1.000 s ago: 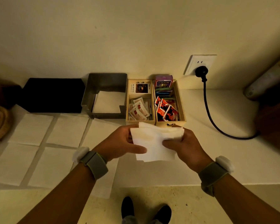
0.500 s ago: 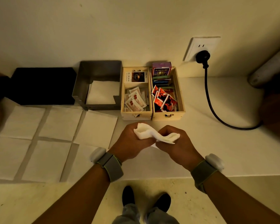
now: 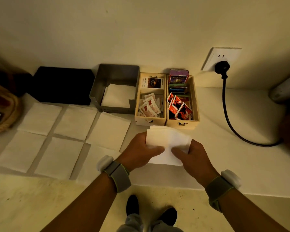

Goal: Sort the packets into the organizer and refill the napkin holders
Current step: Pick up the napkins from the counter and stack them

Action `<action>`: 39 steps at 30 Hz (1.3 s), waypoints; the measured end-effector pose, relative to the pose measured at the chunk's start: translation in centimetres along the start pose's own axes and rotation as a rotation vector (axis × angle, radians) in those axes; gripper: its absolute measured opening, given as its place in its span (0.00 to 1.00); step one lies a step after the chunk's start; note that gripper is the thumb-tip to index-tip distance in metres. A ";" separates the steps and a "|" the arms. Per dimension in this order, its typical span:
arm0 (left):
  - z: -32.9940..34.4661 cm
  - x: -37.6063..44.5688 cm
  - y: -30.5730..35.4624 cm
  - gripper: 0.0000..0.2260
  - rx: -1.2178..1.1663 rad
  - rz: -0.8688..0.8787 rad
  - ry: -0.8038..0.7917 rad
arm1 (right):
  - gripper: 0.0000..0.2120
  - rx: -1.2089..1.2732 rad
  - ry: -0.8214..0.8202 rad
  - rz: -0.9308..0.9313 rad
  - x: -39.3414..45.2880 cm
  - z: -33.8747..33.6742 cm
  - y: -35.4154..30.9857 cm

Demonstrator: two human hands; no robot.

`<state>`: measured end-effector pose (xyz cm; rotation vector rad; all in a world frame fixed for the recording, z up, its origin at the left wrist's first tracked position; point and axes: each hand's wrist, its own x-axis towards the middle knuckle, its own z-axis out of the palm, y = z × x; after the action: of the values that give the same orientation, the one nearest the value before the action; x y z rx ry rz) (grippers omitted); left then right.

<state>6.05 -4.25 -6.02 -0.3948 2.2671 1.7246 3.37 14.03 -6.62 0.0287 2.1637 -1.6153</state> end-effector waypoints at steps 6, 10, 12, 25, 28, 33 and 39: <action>-3.9 -3.4 -1.0 0.10 -0.070 -0.041 0.104 | 0.13 0.108 -0.122 0.042 -0.7 2.9 -1.4; -6.9 -6.0 -2.7 0.08 0.006 -0.057 0.236 | 0.16 0.132 -0.242 0.126 -2.1 6.9 -1.6; -8.7 -7.3 -3.8 0.09 0.053 -0.087 0.286 | 0.18 0.157 -0.305 0.146 -3.0 9.3 -1.9; -14.1 -8.9 -8.6 0.20 0.458 -0.172 0.316 | 0.32 -0.368 -0.169 0.040 -3.5 17.6 -1.5; -14.5 -8.4 -8.7 0.22 0.524 -0.141 0.309 | 0.29 -0.491 -0.117 0.026 -3.5 17.9 -1.6; -14.7 -7.6 -8.4 0.22 0.484 -0.139 0.206 | 0.17 -0.583 -0.140 0.088 -3.0 18.3 -2.2; -14.9 -7.2 -8.6 0.20 0.436 -0.175 0.100 | 0.09 -0.575 -0.117 0.044 -3.3 18.4 -2.9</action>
<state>15.25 -20.38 -7.18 -0.5709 2.5050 1.1087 11.62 -3.01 -6.93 -0.1850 2.4275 -0.8974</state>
